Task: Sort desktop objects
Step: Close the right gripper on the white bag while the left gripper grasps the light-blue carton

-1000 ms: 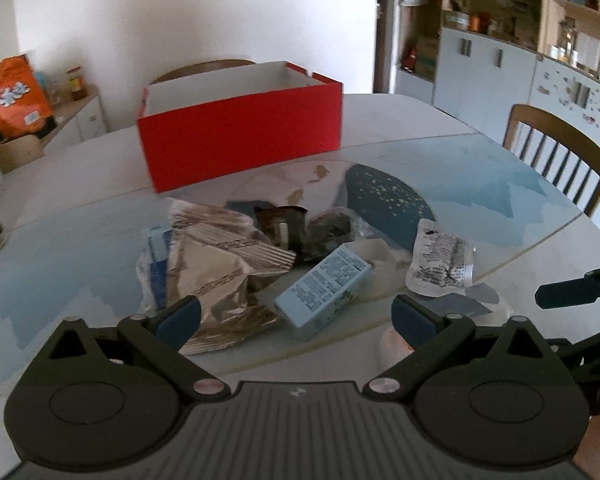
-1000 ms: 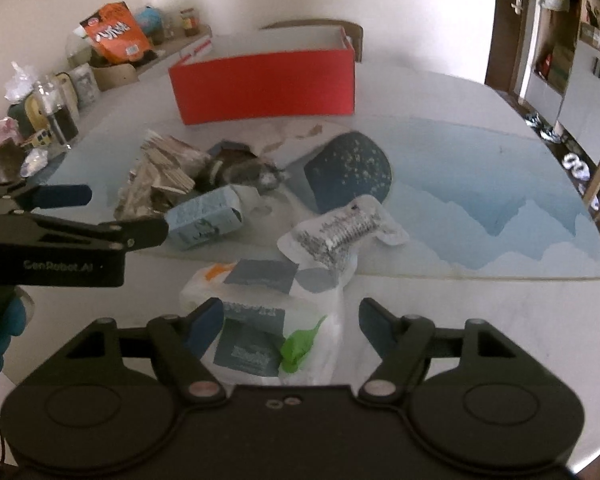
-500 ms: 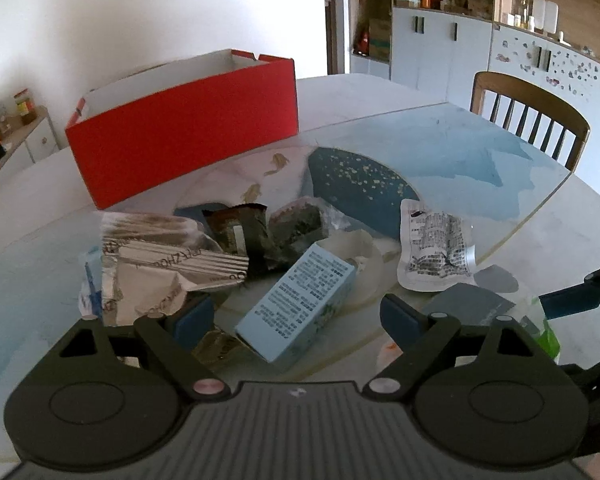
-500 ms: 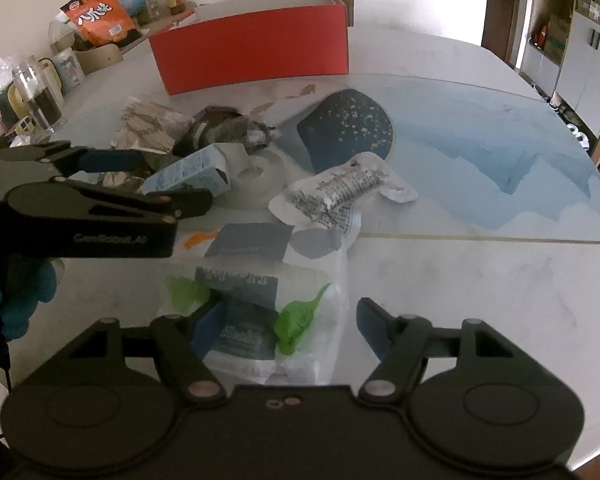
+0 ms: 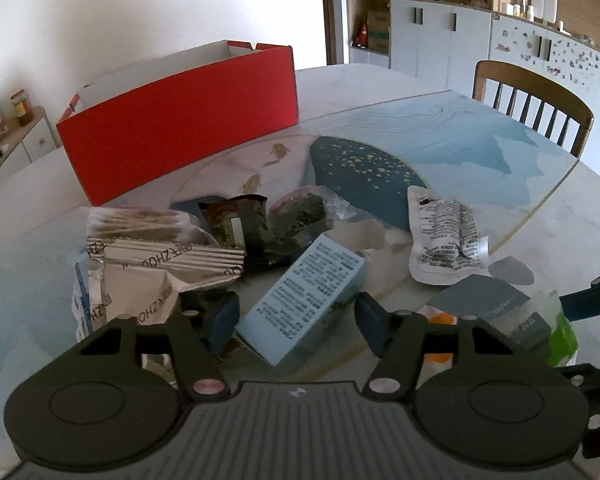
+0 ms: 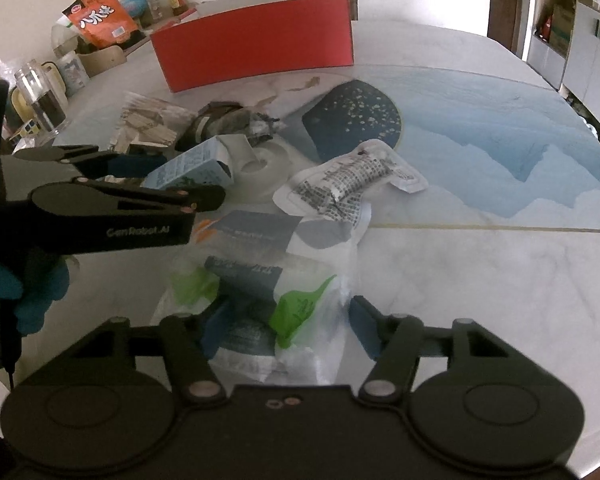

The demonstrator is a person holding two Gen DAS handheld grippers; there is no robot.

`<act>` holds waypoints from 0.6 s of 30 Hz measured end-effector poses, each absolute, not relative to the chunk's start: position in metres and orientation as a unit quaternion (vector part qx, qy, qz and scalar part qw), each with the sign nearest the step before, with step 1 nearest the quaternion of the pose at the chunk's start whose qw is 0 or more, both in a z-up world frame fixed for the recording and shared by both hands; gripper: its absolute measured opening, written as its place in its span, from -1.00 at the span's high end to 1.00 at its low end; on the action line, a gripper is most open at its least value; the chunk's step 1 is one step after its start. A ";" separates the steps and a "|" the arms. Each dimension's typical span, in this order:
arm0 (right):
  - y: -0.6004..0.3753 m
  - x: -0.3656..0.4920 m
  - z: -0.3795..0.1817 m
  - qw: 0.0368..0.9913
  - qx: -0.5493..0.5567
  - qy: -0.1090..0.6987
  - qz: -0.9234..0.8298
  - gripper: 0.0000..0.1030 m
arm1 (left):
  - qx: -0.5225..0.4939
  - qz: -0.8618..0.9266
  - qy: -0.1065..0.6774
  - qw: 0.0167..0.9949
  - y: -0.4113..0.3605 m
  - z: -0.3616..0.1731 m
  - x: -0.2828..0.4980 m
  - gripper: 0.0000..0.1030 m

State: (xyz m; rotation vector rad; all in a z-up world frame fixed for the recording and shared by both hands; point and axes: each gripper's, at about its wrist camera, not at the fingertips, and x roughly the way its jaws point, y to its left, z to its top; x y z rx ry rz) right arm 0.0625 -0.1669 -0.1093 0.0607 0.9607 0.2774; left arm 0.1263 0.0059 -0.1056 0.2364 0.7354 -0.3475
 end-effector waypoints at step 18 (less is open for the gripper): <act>-0.173 0.057 -0.101 0.884 0.021 0.447 0.134 0.49 | 0.131 -0.141 0.349 0.917 -0.003 -0.099 0.111 0.31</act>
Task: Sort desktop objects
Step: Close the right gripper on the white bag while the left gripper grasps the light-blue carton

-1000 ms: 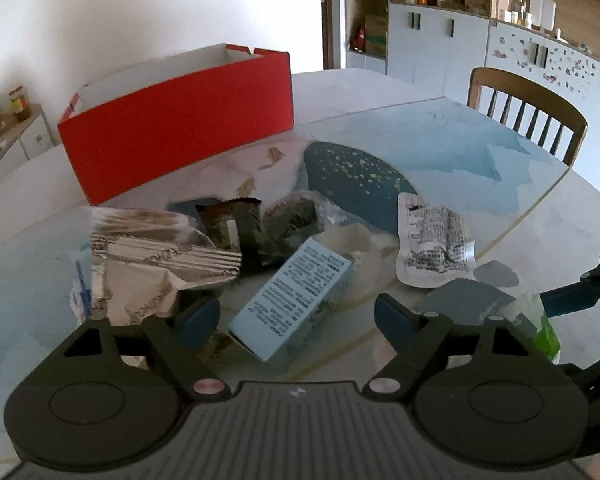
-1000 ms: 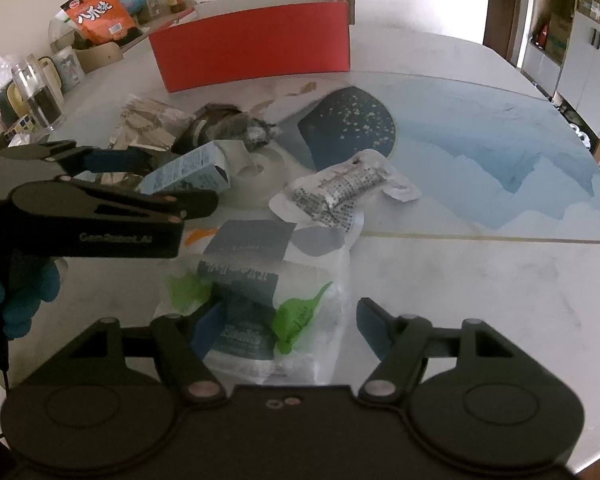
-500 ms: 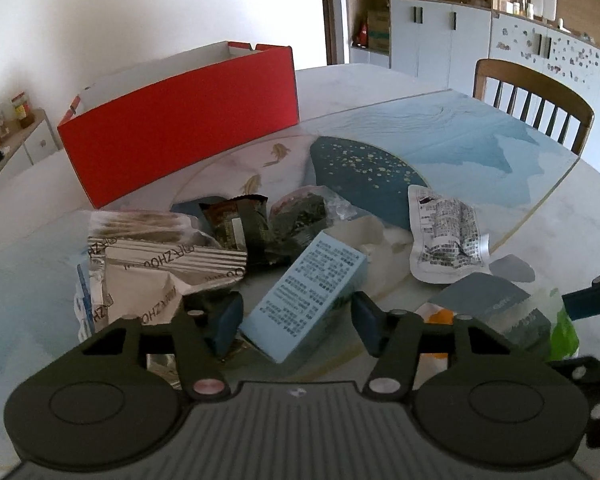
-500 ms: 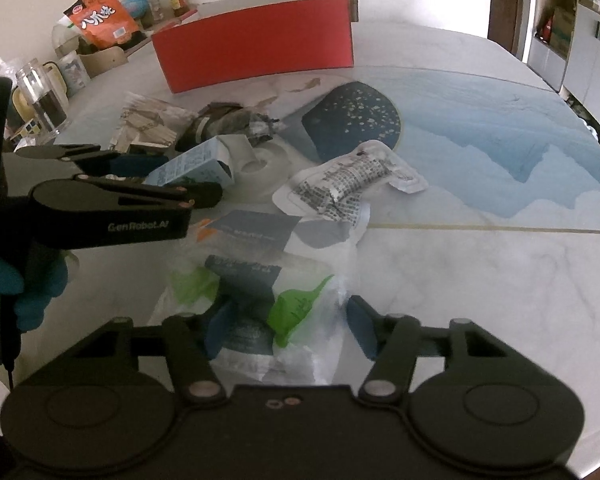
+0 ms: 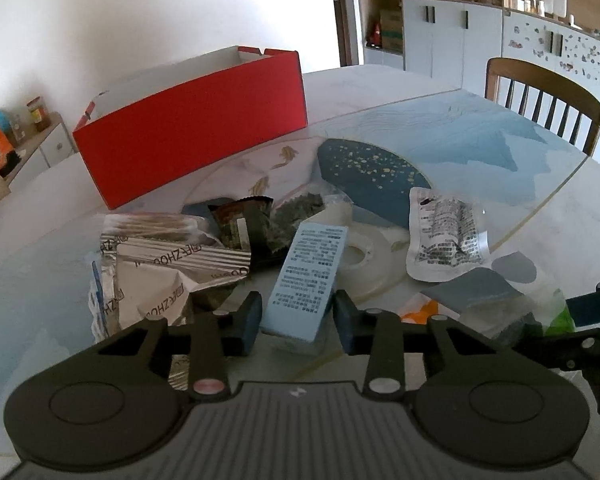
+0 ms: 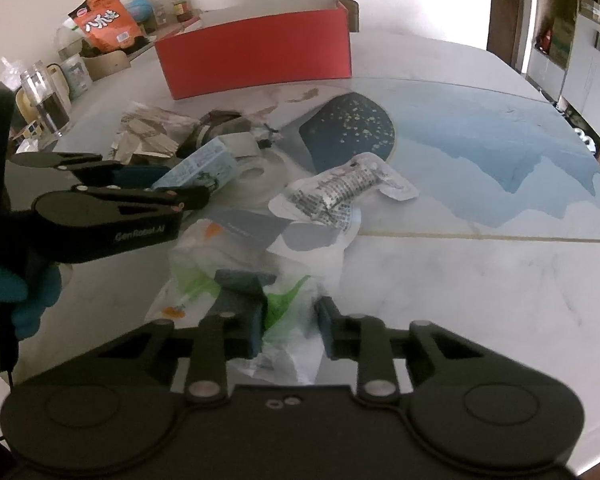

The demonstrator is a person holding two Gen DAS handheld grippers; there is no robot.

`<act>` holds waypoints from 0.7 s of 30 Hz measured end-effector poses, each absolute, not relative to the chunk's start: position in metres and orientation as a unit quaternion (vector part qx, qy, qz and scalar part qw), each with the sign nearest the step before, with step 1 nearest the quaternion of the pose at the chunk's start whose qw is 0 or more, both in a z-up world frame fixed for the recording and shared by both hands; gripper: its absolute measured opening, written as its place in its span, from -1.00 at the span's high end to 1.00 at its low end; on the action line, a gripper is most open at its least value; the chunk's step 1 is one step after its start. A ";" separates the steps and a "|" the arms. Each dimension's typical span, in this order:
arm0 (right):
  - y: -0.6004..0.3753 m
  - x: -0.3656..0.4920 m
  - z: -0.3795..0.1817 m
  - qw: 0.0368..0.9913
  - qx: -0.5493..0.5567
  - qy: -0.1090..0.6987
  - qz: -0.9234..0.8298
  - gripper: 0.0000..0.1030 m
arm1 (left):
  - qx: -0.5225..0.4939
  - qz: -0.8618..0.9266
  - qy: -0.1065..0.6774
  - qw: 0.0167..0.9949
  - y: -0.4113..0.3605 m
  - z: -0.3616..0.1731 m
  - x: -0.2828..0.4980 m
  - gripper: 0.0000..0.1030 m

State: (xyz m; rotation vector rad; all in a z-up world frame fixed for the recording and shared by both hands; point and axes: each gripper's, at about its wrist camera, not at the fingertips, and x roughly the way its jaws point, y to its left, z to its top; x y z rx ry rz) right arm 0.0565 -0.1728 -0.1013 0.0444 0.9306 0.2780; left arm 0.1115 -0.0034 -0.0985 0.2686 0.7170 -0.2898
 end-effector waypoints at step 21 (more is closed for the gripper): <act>-0.200 0.041 -0.073 0.897 0.023 0.421 0.135 0.59 | 0.122 -0.116 0.326 0.930 -0.014 -0.073 0.091 0.40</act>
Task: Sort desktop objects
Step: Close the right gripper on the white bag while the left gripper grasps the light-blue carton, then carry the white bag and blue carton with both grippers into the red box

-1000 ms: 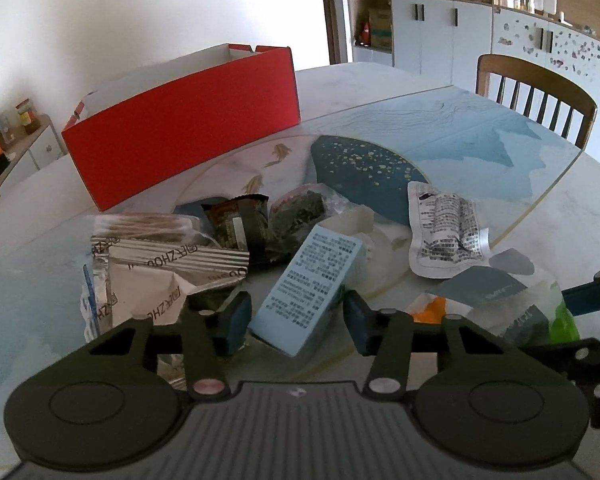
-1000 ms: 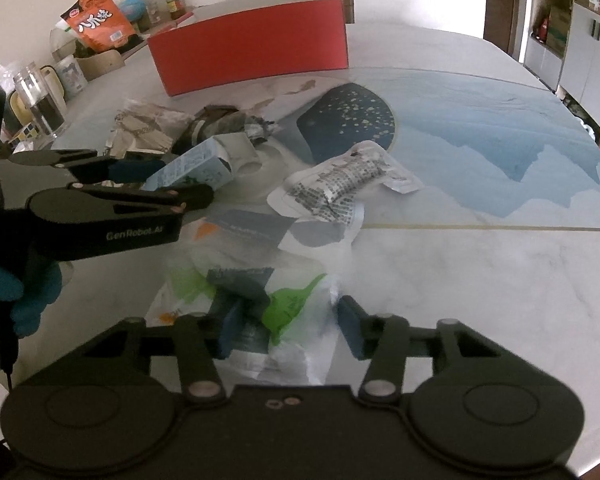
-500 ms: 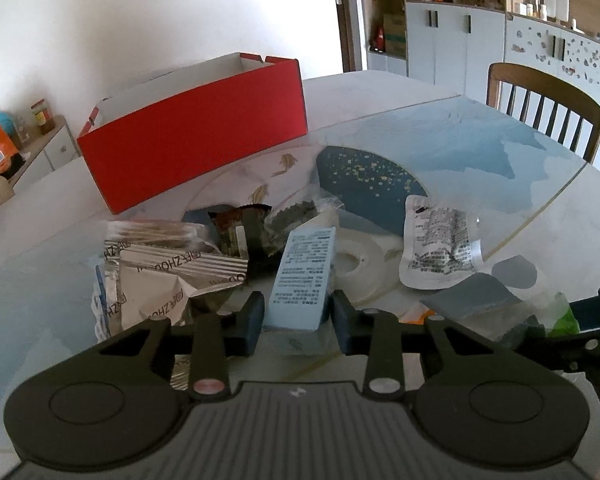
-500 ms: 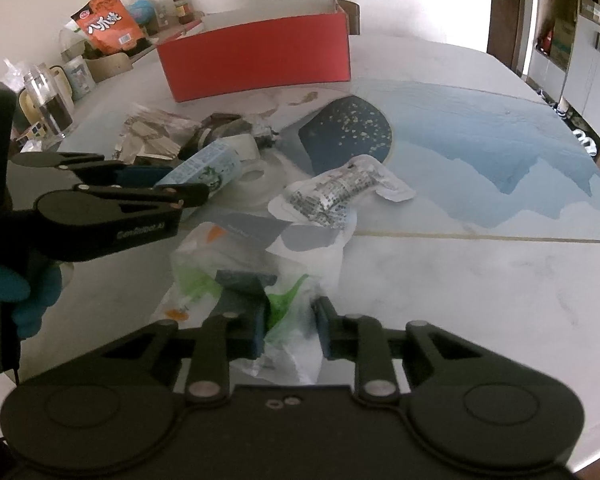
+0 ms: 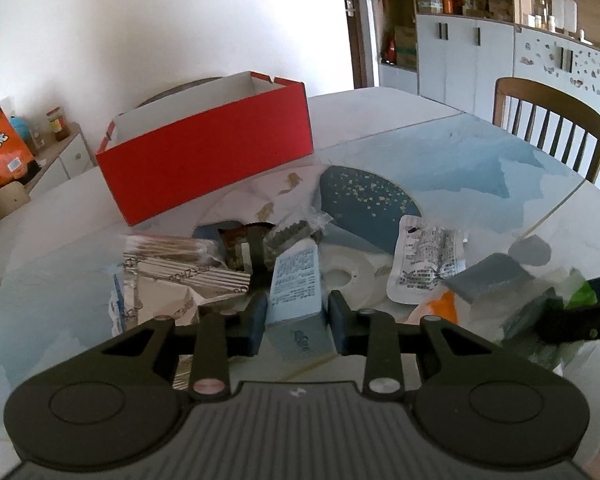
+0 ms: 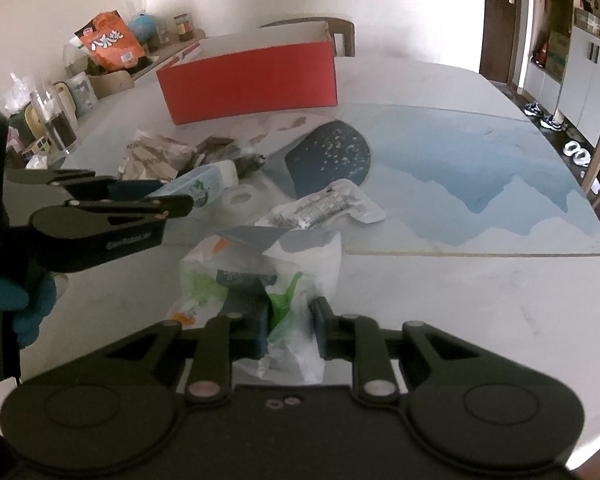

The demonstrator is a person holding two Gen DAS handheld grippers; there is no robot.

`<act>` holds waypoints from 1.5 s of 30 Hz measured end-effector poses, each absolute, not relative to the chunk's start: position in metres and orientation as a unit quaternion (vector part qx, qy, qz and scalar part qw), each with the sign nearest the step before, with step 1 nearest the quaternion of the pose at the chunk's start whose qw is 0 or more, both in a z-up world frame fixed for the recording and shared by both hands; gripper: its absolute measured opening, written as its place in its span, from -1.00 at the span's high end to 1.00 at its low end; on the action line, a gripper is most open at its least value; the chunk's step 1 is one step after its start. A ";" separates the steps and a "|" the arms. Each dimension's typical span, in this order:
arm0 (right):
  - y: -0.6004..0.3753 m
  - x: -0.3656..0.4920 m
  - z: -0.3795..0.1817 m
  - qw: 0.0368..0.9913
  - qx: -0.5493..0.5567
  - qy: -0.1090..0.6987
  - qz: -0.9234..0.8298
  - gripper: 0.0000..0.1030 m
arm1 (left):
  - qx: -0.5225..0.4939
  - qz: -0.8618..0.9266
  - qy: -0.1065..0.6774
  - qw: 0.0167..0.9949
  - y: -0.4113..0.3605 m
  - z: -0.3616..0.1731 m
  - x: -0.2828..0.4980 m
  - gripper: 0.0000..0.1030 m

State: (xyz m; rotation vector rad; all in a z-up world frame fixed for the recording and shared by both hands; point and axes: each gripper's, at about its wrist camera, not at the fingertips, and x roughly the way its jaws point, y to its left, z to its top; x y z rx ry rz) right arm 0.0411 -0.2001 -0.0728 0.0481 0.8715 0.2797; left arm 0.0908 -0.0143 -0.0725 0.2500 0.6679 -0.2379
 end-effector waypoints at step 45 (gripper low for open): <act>-0.234 0.103 0.019 0.928 0.022 0.333 0.164 0.59 | 0.112 -0.061 0.233 0.964 -0.023 0.037 0.104 0.44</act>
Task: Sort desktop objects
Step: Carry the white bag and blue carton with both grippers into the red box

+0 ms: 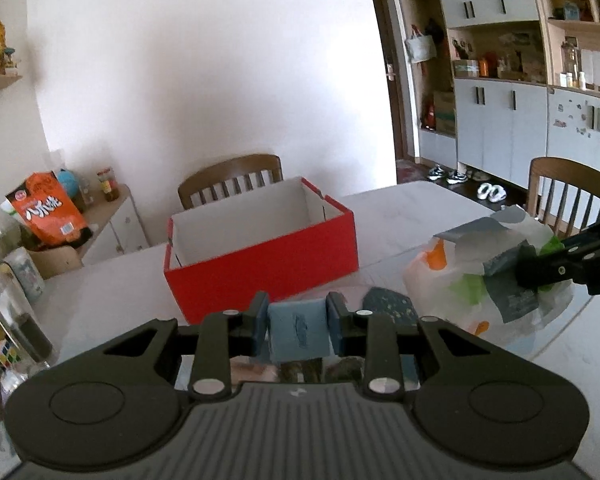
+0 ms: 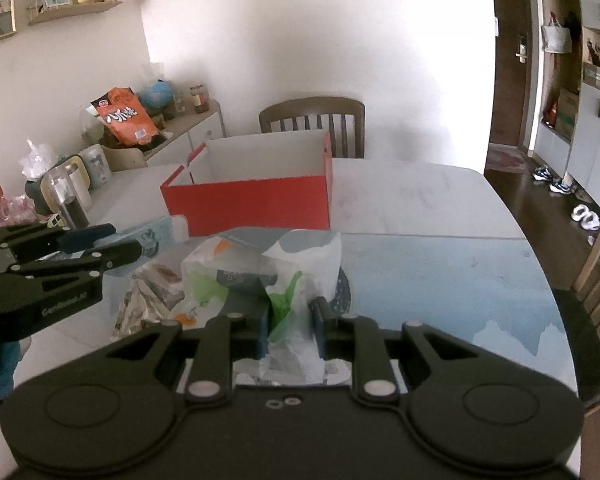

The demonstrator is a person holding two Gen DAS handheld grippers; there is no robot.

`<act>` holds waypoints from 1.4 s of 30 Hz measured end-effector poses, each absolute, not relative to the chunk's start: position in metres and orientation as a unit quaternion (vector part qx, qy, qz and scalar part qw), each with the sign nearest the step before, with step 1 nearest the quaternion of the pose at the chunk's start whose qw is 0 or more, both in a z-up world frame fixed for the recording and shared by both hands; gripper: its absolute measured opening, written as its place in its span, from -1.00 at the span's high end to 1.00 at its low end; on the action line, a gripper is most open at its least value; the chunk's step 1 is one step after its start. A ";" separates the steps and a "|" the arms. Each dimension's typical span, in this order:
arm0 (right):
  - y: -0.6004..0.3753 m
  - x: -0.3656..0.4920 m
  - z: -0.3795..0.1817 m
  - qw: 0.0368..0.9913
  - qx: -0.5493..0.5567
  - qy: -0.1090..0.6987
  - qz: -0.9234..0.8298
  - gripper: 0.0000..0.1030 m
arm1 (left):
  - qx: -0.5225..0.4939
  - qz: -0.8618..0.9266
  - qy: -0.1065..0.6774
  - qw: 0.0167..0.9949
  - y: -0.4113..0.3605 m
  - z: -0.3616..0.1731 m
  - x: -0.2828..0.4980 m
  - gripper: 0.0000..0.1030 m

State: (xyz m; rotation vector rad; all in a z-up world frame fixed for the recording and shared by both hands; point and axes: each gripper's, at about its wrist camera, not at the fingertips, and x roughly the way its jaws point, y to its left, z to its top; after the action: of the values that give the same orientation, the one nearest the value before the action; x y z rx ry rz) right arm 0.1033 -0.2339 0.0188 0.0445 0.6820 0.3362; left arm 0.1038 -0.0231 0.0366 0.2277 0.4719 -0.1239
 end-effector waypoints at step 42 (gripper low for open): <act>-0.185 0.220 0.029 0.927 0.009 0.340 0.156 0.59 | 0.091 -0.106 0.247 0.959 0.029 0.042 0.226 0.46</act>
State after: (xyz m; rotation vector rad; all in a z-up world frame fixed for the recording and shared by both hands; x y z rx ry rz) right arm 0.2202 -0.1847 0.0287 0.0187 0.6962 0.3198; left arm 0.2255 0.0292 0.0423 0.1841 0.5010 -0.2143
